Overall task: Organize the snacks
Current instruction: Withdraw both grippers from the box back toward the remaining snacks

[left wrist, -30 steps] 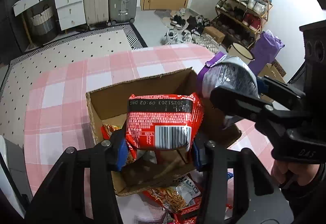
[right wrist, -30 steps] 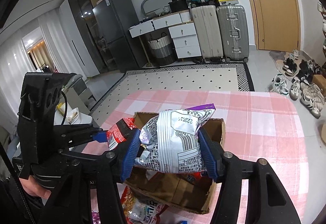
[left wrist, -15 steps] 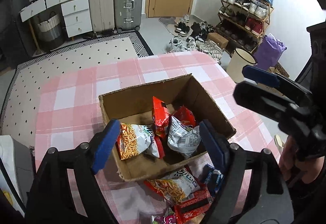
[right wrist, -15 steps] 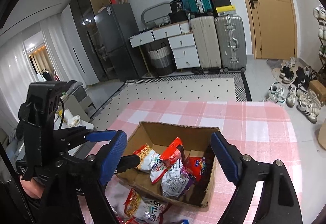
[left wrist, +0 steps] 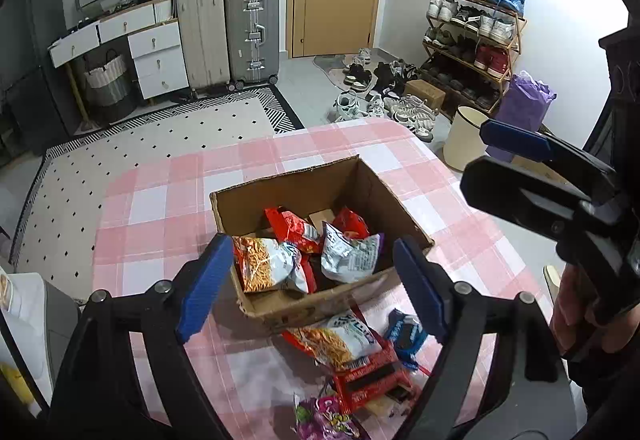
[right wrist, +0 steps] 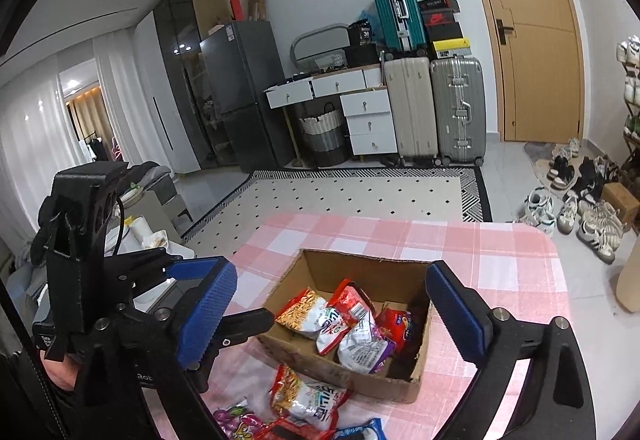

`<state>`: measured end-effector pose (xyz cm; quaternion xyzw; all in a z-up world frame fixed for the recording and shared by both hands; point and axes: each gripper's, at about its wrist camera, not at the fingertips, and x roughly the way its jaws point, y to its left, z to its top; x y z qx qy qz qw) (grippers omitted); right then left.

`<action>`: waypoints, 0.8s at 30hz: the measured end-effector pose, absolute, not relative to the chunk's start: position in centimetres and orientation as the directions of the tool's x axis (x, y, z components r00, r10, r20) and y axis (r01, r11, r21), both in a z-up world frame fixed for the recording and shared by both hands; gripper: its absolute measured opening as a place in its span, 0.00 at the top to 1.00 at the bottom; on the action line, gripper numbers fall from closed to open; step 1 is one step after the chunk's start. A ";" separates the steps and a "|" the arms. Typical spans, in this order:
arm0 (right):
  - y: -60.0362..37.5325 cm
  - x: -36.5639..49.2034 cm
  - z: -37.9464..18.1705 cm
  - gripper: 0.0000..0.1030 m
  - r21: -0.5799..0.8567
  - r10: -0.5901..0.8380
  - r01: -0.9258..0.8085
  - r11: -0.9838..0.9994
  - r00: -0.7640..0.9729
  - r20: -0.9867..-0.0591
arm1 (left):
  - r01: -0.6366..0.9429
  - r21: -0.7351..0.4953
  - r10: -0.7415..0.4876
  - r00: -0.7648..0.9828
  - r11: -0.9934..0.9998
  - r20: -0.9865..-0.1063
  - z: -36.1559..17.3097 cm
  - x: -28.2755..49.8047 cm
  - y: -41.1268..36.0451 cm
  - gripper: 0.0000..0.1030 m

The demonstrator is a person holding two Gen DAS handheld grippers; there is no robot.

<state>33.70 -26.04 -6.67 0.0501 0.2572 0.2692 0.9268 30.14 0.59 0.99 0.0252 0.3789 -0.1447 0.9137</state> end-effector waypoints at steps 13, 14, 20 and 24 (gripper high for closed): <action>-25.6 27.6 -4.6 0.01 0.161 0.516 -0.497 0.853 0.755 -0.405 | 0.258 -0.062 -0.232 0.705 0.964 -0.670 3.1 23.2 1.1 0.13; -25.4 27.1 -4.5 0.01 0.152 0.517 -0.502 0.851 0.757 -0.400 | 0.256 -0.065 -0.233 0.709 0.964 -0.666 3.2 22.6 1.1 0.10; -24.9 23.8 -4.3 0.01 0.120 0.494 -0.489 0.864 0.775 -0.395 | 0.237 -0.076 -0.230 0.739 0.969 -0.633 4.2 19.2 1.6 0.01; -24.8 21.0 -4.0 0.01 0.101 0.490 -0.490 0.866 0.791 -0.366 | 0.215 -0.085 -0.220 0.751 0.973 -0.623 4.7 17.6 2.2 0.01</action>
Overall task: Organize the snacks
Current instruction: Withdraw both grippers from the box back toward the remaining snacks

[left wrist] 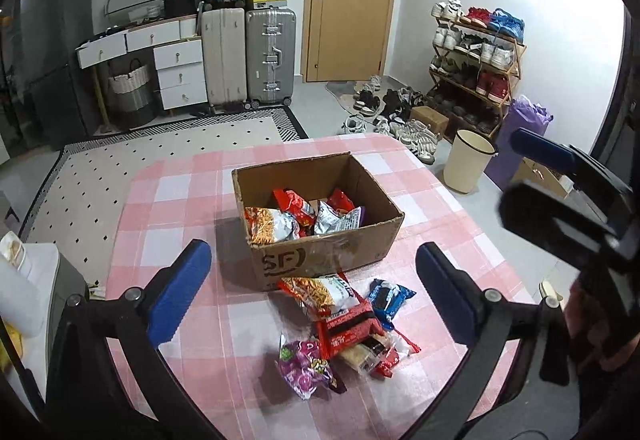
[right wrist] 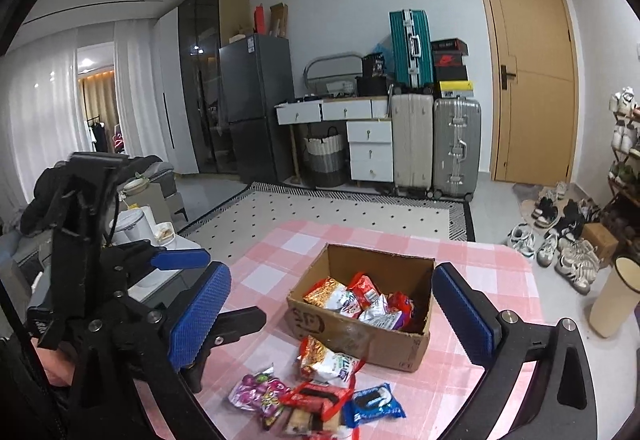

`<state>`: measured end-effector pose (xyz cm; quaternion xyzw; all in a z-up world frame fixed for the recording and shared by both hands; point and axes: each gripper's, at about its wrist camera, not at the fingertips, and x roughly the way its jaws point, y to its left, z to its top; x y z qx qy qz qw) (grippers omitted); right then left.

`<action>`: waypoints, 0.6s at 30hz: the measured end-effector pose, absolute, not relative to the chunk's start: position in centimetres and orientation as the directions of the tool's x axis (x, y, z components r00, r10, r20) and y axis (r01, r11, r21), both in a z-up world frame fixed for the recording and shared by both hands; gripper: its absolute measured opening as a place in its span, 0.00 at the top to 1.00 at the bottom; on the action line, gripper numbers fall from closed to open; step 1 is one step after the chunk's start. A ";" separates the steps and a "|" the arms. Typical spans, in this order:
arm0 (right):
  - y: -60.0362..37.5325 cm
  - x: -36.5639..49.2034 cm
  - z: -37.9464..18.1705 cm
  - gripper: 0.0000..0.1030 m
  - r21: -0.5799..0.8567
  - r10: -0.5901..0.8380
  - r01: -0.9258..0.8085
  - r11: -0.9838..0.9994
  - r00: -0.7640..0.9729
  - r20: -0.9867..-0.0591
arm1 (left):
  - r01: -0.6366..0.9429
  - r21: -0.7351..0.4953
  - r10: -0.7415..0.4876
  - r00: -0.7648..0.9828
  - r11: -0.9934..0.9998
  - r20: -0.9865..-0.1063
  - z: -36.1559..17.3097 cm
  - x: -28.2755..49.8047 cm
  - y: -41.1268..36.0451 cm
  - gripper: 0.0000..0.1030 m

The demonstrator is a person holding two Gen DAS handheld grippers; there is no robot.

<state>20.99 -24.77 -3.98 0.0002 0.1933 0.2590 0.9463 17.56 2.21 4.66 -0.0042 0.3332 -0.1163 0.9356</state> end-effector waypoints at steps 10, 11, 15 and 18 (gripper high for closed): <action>-25.5 16.8 -5.0 0.01 0.126 0.477 -0.465 0.877 0.804 -0.355 | 0.144 -0.100 -0.175 0.767 0.984 -0.617 3.3 13.6 4.0 0.01; -25.5 16.6 -5.3 0.01 0.131 0.476 -0.462 0.877 0.802 -0.360 | 0.142 -0.113 -0.182 0.762 0.983 -0.621 2.9 13.2 4.3 0.01; -25.5 15.5 -6.8 0.01 0.138 0.470 -0.454 0.880 0.796 -0.381 | 0.113 -0.141 -0.177 0.746 0.984 -0.642 0.8 12.1 5.4 0.01; -25.5 14.9 -7.7 0.01 0.143 0.468 -0.451 0.881 0.793 -0.390 | 0.082 -0.180 -0.183 0.721 0.980 -0.669 -1.4 11.9 6.5 0.01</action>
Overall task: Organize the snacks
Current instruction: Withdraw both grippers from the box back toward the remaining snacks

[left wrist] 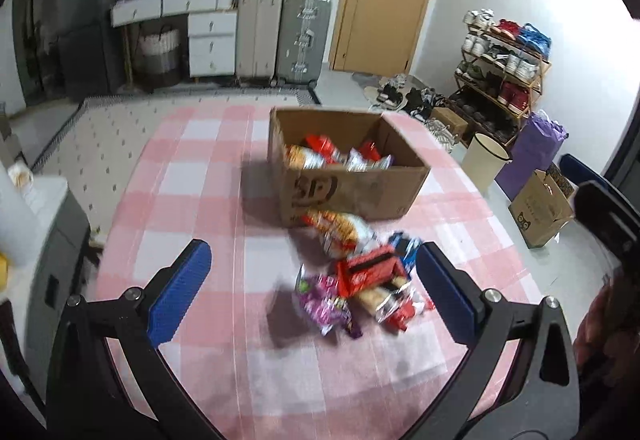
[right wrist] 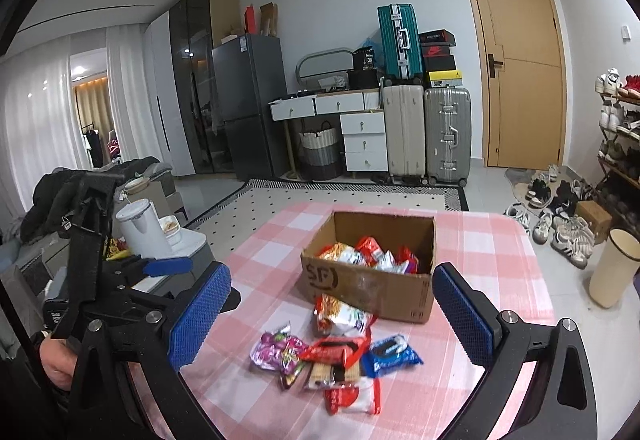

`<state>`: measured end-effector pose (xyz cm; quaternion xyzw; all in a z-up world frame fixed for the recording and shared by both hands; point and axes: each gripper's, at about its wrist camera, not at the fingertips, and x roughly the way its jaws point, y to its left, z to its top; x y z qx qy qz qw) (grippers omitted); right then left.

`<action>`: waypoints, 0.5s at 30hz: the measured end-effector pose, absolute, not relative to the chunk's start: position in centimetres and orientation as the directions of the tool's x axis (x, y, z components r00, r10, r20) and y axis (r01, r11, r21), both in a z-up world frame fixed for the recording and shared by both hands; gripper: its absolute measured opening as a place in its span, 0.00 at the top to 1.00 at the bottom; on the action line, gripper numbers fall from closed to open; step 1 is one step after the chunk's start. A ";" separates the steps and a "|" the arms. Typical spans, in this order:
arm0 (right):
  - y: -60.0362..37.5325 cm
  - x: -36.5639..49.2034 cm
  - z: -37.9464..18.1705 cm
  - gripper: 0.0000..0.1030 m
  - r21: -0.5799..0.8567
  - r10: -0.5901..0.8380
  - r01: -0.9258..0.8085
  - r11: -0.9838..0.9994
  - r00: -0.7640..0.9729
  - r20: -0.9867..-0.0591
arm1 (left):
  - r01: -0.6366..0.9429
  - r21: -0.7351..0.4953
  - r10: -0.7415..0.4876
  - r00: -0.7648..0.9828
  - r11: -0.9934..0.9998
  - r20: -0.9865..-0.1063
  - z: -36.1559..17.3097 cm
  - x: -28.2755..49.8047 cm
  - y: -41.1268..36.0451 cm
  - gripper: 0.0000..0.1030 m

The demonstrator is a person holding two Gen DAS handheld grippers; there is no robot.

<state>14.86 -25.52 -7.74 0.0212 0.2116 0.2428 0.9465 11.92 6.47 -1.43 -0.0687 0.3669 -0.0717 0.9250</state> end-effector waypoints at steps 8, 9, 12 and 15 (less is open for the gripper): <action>-25.0 14.1 -10.9 0.01 0.174 0.477 -0.448 0.877 0.764 -0.434 | 0.013 -0.271 -0.217 0.636 0.963 -0.741 -8.3 12.8 8.0 0.01; -24.9 14.2 -11.4 0.01 0.188 0.483 -0.449 0.874 0.756 -0.442 | 0.007 -0.270 -0.215 0.627 0.963 -0.749 -9.0 13.0 8.0 0.01; -25.0 14.5 -12.5 0.01 0.227 0.502 -0.449 0.864 0.734 -0.457 | -0.001 -0.269 -0.213 0.607 0.963 -0.765 -10.6 13.6 7.7 0.01; -24.9 14.4 -13.4 0.01 0.229 0.499 -0.445 0.866 0.729 -0.468 | 0.001 -0.271 -0.219 0.592 0.963 -0.776 -11.9 14.2 7.2 0.01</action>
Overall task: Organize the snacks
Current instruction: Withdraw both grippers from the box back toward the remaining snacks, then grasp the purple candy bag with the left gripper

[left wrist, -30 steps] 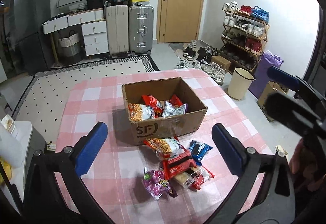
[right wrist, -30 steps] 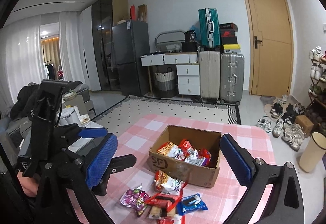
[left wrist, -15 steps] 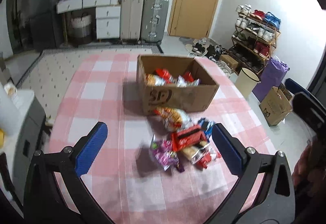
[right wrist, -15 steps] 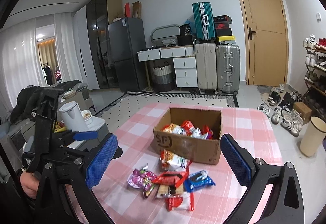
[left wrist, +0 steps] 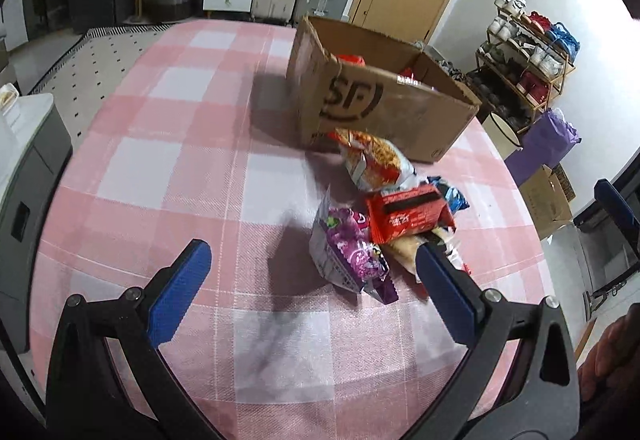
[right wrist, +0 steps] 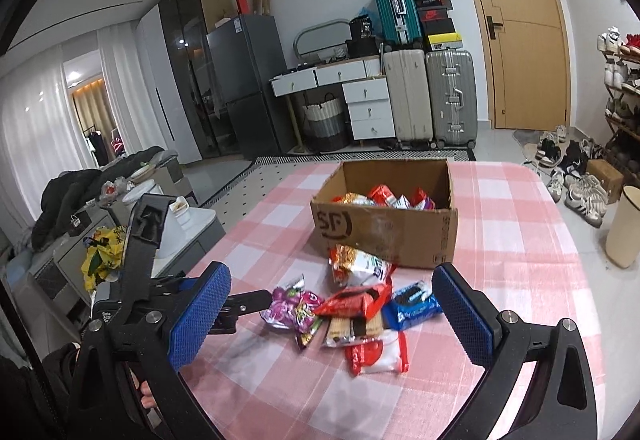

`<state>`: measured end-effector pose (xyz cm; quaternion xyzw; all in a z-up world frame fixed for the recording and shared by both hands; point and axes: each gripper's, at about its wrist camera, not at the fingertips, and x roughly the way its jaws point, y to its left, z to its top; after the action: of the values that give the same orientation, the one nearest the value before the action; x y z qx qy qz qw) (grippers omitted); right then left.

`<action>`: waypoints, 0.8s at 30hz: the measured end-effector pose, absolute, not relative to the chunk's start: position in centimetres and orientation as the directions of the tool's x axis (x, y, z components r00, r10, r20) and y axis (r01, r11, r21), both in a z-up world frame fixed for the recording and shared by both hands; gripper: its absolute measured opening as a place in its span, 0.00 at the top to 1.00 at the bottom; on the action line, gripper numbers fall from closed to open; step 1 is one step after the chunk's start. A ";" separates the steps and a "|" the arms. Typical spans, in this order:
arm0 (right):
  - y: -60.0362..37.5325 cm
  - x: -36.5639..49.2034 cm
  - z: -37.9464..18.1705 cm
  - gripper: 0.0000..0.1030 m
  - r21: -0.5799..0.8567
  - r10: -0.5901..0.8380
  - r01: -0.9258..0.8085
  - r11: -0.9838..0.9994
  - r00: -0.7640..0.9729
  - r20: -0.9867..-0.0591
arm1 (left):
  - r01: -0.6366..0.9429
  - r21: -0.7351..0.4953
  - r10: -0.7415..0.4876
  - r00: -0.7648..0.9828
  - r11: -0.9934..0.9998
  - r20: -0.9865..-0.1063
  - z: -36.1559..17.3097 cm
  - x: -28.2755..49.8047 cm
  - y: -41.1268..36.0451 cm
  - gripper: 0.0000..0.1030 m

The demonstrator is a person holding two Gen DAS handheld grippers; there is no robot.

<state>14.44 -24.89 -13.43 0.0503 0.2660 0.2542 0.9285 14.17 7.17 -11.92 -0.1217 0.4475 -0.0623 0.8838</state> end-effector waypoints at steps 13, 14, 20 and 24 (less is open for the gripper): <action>-26.1 15.3 -16.6 0.01 0.285 0.529 -0.447 0.848 0.686 -0.499 | -0.009 -0.202 -0.162 0.563 0.979 -0.811 -15.6 16.8 5.5 0.01; -26.1 15.4 -16.9 0.01 0.288 0.534 -0.451 0.845 0.682 -0.499 | -0.009 -0.211 -0.170 0.558 0.978 -0.812 -15.8 17.0 5.5 0.01; -26.6 16.3 -18.0 0.01 0.316 0.547 -0.447 0.837 0.667 -0.506 | -0.009 -0.226 -0.187 0.529 0.974 -0.828 -16.8 18.0 5.3 0.02; -27.2 16.5 -18.7 0.01 0.335 0.557 -0.445 0.831 0.661 -0.503 | -0.009 -0.224 -0.186 0.526 0.975 -0.830 -17.1 18.2 5.3 0.05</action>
<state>16.53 -27.22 -18.69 0.0915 0.3053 0.2763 0.9067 18.16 5.30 -17.11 -0.1006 0.4842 -0.0509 0.8676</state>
